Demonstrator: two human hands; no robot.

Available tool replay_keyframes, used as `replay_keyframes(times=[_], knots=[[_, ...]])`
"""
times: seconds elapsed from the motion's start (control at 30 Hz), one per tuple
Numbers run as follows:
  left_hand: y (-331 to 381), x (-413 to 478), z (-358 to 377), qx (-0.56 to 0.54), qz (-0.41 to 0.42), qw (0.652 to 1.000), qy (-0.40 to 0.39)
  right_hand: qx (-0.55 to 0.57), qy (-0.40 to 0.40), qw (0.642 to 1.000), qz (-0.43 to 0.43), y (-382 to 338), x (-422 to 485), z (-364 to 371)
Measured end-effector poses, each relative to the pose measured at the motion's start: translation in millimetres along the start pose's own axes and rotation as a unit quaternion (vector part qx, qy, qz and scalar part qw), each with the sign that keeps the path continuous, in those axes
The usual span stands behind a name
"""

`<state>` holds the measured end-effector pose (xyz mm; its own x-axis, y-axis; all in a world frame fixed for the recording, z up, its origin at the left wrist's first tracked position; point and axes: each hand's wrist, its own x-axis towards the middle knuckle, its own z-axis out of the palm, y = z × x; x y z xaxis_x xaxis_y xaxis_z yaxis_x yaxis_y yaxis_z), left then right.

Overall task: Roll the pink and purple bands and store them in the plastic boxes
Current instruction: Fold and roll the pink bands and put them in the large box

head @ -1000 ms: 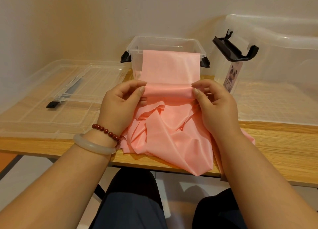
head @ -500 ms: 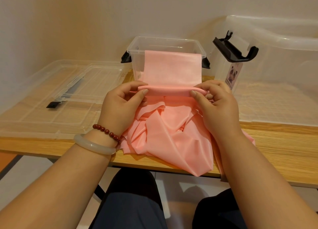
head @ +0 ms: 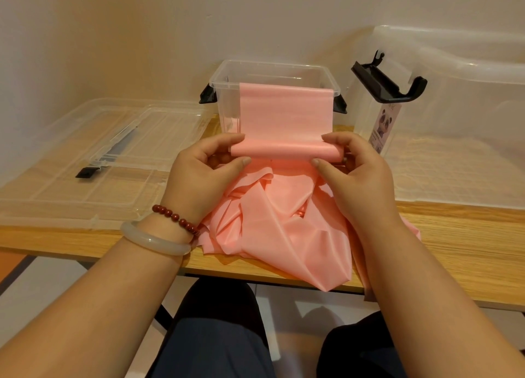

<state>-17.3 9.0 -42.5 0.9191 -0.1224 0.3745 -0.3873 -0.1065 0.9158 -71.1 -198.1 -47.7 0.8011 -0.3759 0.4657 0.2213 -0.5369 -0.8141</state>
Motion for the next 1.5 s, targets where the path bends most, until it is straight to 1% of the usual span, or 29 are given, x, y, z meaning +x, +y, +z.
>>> replay_keyframes(times=[0.1,0.23,0.3,0.37,0.5,0.73,0.83,0.93,1.03,1.2,1.33,1.43,1.5], knots=[[-1.3,0.4,-0.2,0.015,0.008,1.0,0.013,-0.012,0.019,1.0,-0.019,1.1,0.5,0.7],[-2.4,2.4,-0.7,0.024,0.026,0.999,0.009,-0.047,0.039,0.997,-0.052,1.0,1.4,-0.1],[-2.3,3.3,-0.7,0.039,0.038,0.999,0.007,-0.032,0.037,0.998,-0.033,-0.5,0.8,-0.7],[-2.0,3.3,-0.3,0.032,0.032,0.999,0.006,-0.015,0.031,0.999,-0.021,0.0,0.3,0.1],[-0.9,1.4,0.1,0.007,0.019,1.0,0.007,0.013,0.035,0.999,-0.027,-0.6,-0.7,0.3],[-2.6,1.8,-0.1,-0.009,0.008,1.0,0.004,0.004,0.023,1.0,-0.019,0.2,-0.6,-0.2],[-3.4,1.0,-0.3,-0.001,0.008,1.0,-0.006,-0.02,0.02,0.999,-0.039,1.3,1.0,-1.1],[-4.2,1.3,-0.5,0.011,0.009,1.0,-0.006,-0.035,0.026,0.998,-0.037,0.3,1.2,-1.3],[-2.8,1.1,-0.4,0.023,0.015,1.0,0.001,-0.023,0.035,0.999,-0.015,-0.9,0.5,-0.8],[-1.4,1.3,1.1,0.019,0.014,1.0,0.008,-0.019,0.054,0.998,-0.013,-1.3,-0.4,0.3],[-2.6,1.9,1.2,0.024,0.016,1.0,0.001,-0.027,0.048,0.998,-0.024,-2.7,-0.8,-0.6],[-3.4,3.8,0.8,-0.007,0.005,1.0,0.001,-0.005,0.03,0.999,-0.011,-2.2,-1.2,-0.3],[-4.2,4.2,0.5,-0.003,0.008,1.0,-0.003,-0.012,0.02,1.0,-0.01,-0.7,-1.0,0.0]])
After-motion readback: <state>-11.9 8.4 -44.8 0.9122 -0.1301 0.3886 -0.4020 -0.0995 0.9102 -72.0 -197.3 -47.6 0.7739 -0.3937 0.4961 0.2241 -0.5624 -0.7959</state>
